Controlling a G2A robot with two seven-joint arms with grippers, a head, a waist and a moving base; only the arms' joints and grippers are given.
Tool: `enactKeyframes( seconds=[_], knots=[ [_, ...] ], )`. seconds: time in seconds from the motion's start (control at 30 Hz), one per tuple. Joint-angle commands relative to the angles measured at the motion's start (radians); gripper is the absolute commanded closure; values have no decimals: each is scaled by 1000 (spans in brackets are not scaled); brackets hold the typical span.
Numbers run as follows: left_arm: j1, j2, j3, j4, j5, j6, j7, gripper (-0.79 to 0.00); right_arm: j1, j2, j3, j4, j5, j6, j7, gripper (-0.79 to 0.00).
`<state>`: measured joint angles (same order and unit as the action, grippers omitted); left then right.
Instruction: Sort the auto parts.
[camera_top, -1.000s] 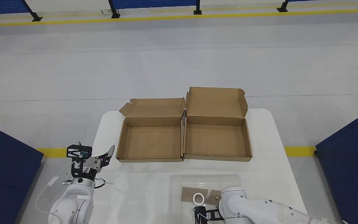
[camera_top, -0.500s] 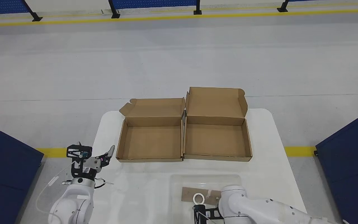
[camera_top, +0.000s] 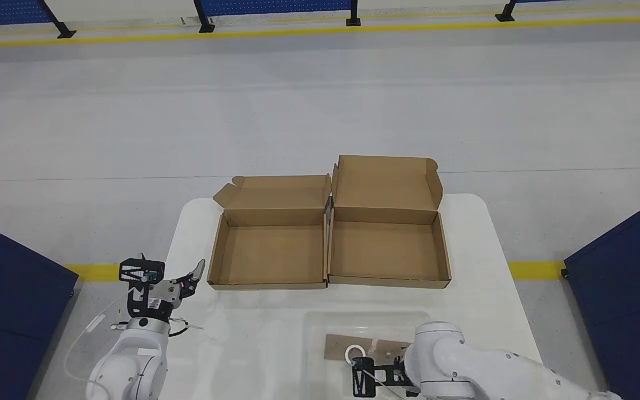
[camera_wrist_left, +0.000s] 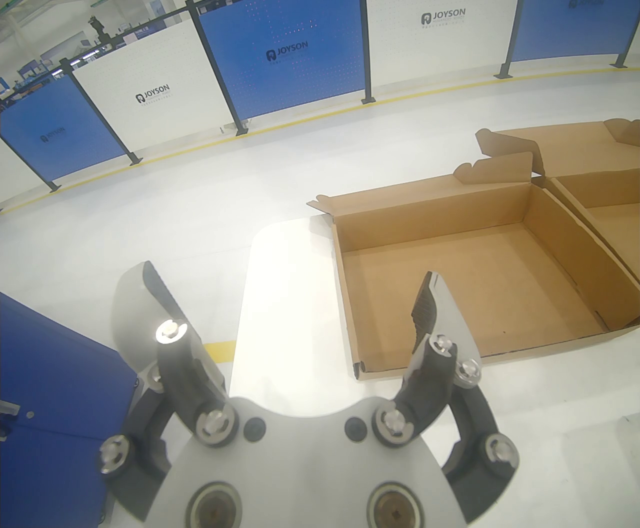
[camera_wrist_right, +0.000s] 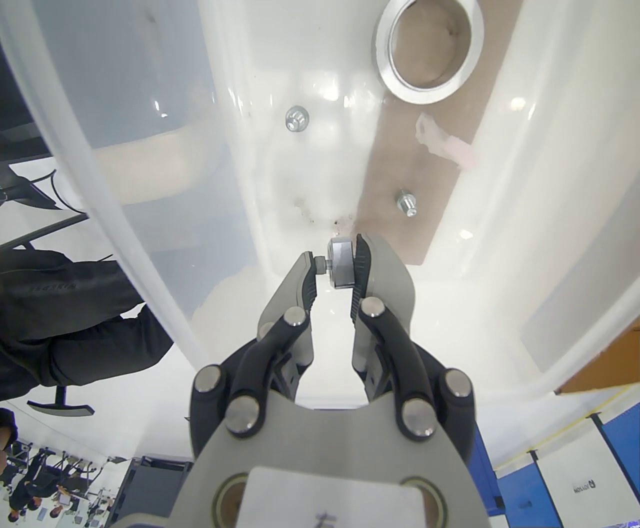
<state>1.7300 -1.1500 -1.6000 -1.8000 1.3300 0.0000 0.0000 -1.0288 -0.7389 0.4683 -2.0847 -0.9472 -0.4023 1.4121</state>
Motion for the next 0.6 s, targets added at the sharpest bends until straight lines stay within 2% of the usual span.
enactKeyframes(
  seconds=[0.0, 0.1, 0.37, 0.57],
  knots=[
    [0, 0, 0, 0, 0, 0, 0, -785, -14, 14, 27, -15, 3, -4, -13, 0],
    [0, 0, 0, 0, 0, 0, 0, -785, -33, 28, 59, -19, 30, -27, -67, 0],
    [0, 0, 0, 0, 0, 0, 0, -785, -33, 28, 59, -19, 30, -27, -67, 0],
    [0, 0, 0, 0, 0, 0, 0, -785, -43, 41, 122, 16, 116, -68, -183, 0]
  ],
)
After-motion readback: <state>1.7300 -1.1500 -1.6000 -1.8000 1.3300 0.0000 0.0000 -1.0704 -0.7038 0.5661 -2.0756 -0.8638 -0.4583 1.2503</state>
